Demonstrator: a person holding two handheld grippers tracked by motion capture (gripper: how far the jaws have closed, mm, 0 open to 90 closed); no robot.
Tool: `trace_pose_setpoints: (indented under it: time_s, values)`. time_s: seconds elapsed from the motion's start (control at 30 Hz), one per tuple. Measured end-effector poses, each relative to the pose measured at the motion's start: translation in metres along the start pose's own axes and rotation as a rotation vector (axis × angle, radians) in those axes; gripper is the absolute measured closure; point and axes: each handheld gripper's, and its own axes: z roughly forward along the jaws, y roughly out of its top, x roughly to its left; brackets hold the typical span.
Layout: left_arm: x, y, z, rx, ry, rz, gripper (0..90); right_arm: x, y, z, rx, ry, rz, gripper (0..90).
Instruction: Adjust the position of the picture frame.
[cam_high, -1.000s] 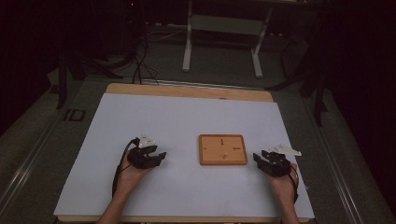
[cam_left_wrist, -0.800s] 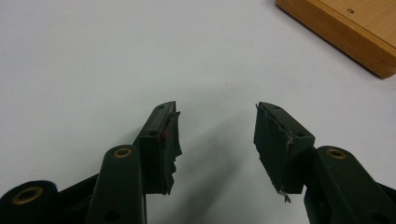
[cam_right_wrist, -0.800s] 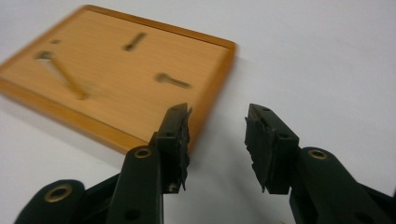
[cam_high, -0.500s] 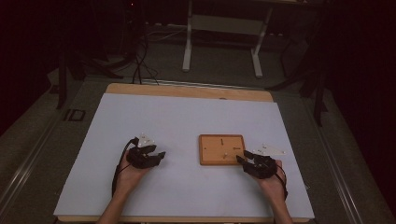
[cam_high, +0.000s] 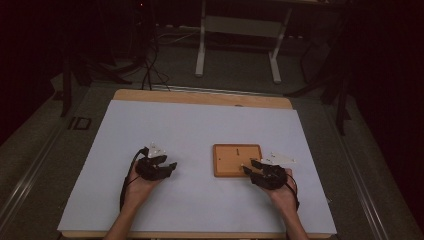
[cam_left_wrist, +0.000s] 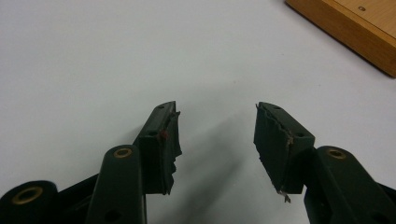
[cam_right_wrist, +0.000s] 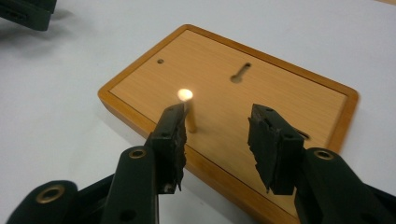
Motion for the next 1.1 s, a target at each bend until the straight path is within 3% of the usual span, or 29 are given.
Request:
trace_pose_setpoints:
  time_s: [0.27,0.63,0.83,1.1]
  values:
    - [0.0,0.0,0.0,0.001,0.001,0.001,49.4,0.007,0.004,0.017,0.012,0.011,-0.022,58.7]
    - [0.0,0.0,0.0,0.006,0.004,0.002,49.4,0.013,0.003,0.036,0.015,-0.014,-0.035,72.0]
    - [0.0,0.0,0.0,0.005,0.003,0.001,49.4,0.016,0.002,0.039,-0.013,-0.023,-0.029,82.3]
    - [0.001,0.0,0.001,0.006,0.002,0.0,49.4,0.017,0.003,0.039,-0.009,-0.032,-0.026,83.4]
